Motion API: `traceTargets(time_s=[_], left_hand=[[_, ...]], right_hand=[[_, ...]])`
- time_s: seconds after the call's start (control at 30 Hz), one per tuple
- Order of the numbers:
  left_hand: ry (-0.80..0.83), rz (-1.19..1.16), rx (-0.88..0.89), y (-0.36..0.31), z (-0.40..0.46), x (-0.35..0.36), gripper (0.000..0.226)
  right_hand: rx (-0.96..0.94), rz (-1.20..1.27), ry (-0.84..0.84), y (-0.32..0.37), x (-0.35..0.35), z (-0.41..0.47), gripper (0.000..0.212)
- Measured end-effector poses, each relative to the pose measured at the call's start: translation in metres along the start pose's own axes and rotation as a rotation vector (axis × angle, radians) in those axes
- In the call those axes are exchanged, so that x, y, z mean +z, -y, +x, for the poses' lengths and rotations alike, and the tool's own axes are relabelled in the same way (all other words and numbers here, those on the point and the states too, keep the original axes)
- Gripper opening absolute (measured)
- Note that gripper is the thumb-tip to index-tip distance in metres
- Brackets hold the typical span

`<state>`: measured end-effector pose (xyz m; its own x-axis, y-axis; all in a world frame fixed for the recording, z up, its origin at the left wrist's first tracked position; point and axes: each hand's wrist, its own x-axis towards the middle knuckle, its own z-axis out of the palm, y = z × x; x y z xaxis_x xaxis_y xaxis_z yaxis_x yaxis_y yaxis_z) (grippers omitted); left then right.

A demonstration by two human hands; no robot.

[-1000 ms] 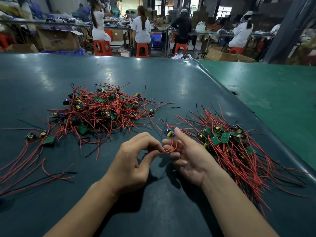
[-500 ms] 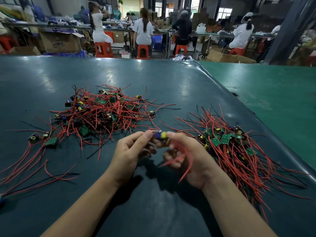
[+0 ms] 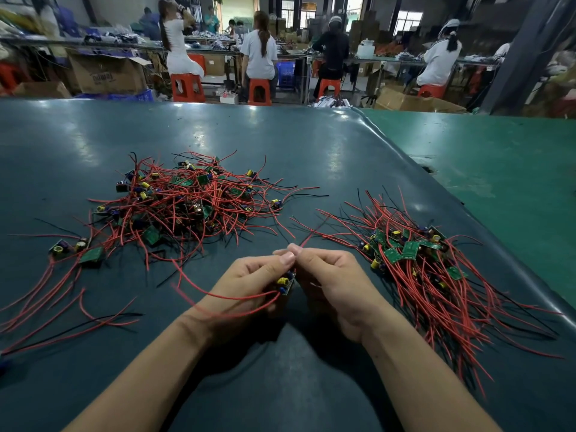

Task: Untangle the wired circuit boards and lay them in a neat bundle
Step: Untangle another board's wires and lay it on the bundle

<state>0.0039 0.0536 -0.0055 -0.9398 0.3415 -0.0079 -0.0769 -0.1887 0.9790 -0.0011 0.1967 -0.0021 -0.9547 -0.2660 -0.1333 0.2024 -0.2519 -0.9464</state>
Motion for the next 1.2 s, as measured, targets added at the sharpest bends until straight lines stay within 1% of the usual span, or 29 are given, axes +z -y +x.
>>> traceTargets(time_s=[0.13, 0.2, 0.27, 0.37, 0.5, 0.6, 0.7, 0.77, 0.8, 0.83, 0.9, 0.93, 0.97, 1.0, 1.07, 1.2], left_hand=[[-0.039, -0.016, 0.005, 0.003, 0.002, 0.001, 0.030], [-0.041, -0.023, 0.011, 0.003, 0.003, -0.001, 0.029], [-0.021, 0.008, 0.010, 0.003, 0.003, -0.004, 0.027], [0.039, 0.056, 0.001, 0.005, 0.003, -0.007, 0.025], [0.093, 0.070, -0.003, 0.007, 0.005, -0.010, 0.030], [0.142, 0.089, 0.003, 0.008, 0.005, -0.014, 0.029], [0.146, 0.078, 0.018, 0.009, 0.005, -0.015, 0.028], [0.122, 0.062, 0.035, 0.010, 0.004, -0.015, 0.026], [0.095, 0.049, 0.042, 0.009, 0.004, -0.014, 0.025], [0.062, 0.029, 0.044, 0.009, 0.005, -0.012, 0.023], [-0.001, -0.019, 0.034, 0.008, 0.006, -0.009, 0.020], [-0.030, -0.033, 0.029, 0.007, 0.007, -0.008, 0.026], [-0.055, -0.032, 0.027, 0.007, 0.007, -0.008, 0.034], [-0.074, -0.012, 0.029, 0.007, 0.007, -0.008, 0.038], [-0.073, 0.041, 0.032, 0.007, 0.005, -0.006, 0.038], [0.038, 0.084, 0.015, 0.006, 0.005, -0.008, 0.022]], right_hand=[[-0.051, -0.037, -0.108, -0.004, 0.001, 0.004, 0.018], [-0.096, -0.055, -0.159, -0.003, 0.000, 0.006, 0.017], [-0.124, -0.071, -0.263, 0.001, -0.006, 0.008, 0.019], [-0.169, 0.011, -0.370, 0.006, -0.018, 0.012, 0.023], [-0.244, 0.040, -0.436, 0.006, -0.022, 0.015, 0.028], [-0.265, 0.070, -0.463, 0.004, -0.022, 0.018, 0.031], [-0.274, 0.110, -0.504, 0.004, -0.022, 0.019, 0.032], [-0.240, 0.195, -0.494, 0.005, -0.024, 0.019, 0.035], [-0.202, 0.207, -0.461, 0.006, -0.024, 0.018, 0.037], [-0.149, 0.170, -0.406, 0.006, -0.023, 0.017, 0.039], [-0.034, -0.003, -0.232, 0.003, -0.016, 0.011, 0.046], [-0.001, -0.076, -0.130, 0.000, -0.011, 0.008, 0.045], [0.009, -0.115, -0.053, -0.003, -0.007, 0.006, 0.039], [0.002, -0.117, -0.025, -0.004, -0.005, 0.004, 0.029], [-0.012, -0.063, -0.063, -0.003, -0.006, 0.005, 0.012], [-0.061, 0.015, -0.172, 0.003, -0.014, 0.008, 0.014]])
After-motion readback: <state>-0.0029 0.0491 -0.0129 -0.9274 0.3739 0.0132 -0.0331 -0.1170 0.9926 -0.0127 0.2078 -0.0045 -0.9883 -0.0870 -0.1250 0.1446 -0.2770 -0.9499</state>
